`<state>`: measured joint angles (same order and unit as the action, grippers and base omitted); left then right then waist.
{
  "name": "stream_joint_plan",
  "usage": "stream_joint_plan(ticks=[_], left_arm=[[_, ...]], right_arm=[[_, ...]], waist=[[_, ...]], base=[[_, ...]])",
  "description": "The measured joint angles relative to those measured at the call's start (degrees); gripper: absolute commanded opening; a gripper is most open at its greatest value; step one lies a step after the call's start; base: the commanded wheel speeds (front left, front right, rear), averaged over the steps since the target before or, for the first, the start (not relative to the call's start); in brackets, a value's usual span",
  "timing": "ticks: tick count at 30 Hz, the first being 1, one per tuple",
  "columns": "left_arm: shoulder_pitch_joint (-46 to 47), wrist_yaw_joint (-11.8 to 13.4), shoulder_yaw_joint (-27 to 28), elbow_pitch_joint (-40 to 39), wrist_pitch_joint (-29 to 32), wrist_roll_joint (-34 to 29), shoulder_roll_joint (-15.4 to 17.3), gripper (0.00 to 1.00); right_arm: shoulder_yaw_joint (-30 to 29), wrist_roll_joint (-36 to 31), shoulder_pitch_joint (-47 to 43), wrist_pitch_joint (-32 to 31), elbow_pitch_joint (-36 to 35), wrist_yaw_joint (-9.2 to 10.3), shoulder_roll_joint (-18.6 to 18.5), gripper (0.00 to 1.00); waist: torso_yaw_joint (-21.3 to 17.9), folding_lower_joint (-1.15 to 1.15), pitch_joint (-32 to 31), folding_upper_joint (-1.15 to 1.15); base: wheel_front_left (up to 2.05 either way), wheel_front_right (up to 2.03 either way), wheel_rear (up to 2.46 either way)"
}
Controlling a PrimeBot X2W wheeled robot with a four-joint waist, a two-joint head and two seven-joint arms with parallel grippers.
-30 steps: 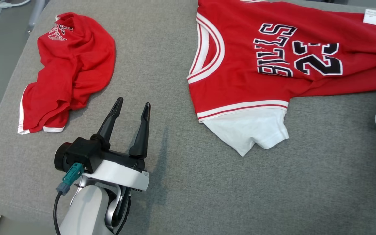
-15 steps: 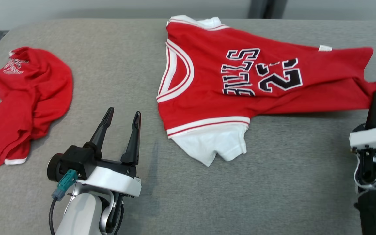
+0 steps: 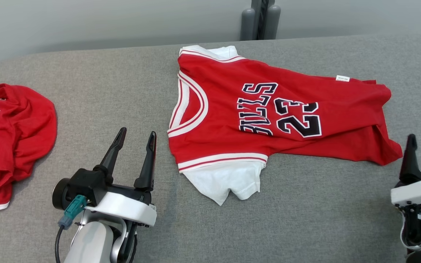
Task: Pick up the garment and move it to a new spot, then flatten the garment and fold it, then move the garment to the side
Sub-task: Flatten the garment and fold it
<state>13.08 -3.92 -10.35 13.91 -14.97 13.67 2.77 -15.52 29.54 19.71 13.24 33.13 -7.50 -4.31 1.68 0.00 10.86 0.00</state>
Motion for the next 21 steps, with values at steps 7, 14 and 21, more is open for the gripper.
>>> stream_joint_plan(ticks=[7,14,21], left_arm=[[-0.7,-0.02,-0.65,0.0,0.0,0.19,0.0,1.0],[-1.4,0.44,-2.41,-0.47,0.0,1.05,0.0,1.0],[-0.8,0.45,-3.49,-0.33,0.0,1.33,0.0,1.0]], right_arm=[[7.35,-5.54,-1.59,-0.41,-4.6,0.0,0.32,1.0],[8.77,5.5,2.68,-6.24,1.24,0.0,1.35,1.0],[5.47,9.65,6.09,-7.51,6.81,0.0,1.21,1.0]], waist=[[0.29,0.0,-1.42,0.0],[5.66,0.0,0.31,0.0],[8.58,0.0,2.22,0.0]], base=[[0.0,0.0,0.0],[0.0,0.0,0.0],[0.0,0.0,0.0]])
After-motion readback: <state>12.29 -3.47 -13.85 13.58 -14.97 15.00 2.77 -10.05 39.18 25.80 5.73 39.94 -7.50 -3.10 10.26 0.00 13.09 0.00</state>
